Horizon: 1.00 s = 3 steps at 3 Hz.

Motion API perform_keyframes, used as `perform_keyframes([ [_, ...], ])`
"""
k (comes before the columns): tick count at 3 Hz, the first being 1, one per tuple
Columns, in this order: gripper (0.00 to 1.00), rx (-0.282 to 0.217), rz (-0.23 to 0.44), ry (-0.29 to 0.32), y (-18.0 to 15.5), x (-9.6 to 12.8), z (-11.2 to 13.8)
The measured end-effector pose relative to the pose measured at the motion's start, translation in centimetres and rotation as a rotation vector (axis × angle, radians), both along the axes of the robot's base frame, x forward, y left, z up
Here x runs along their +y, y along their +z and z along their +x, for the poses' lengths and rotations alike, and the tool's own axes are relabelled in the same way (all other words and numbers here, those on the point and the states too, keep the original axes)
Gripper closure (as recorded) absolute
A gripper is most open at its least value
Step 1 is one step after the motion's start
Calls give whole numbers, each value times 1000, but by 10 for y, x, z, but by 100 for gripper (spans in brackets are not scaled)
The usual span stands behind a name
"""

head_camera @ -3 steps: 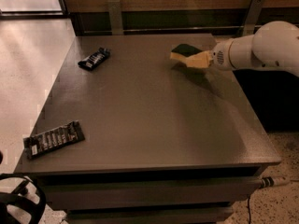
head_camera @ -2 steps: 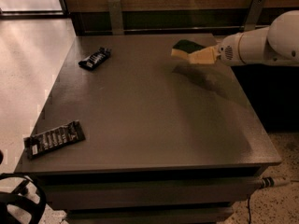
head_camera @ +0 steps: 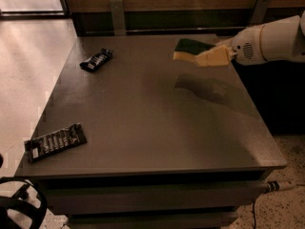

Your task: Move sponge near rxbar chocolate

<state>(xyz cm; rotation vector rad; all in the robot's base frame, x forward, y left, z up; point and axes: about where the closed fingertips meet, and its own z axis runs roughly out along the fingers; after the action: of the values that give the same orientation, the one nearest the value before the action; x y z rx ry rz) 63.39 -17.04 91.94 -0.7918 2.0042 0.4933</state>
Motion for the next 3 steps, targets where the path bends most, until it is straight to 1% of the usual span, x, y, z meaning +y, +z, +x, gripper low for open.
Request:
perform_keyframes([
  [1,100,-15,-27,64,8,11,-34],
  [2,100,-18,-56,122,12,26,-69],
  [3,100,-13,-74,209,15,50,-101],
])
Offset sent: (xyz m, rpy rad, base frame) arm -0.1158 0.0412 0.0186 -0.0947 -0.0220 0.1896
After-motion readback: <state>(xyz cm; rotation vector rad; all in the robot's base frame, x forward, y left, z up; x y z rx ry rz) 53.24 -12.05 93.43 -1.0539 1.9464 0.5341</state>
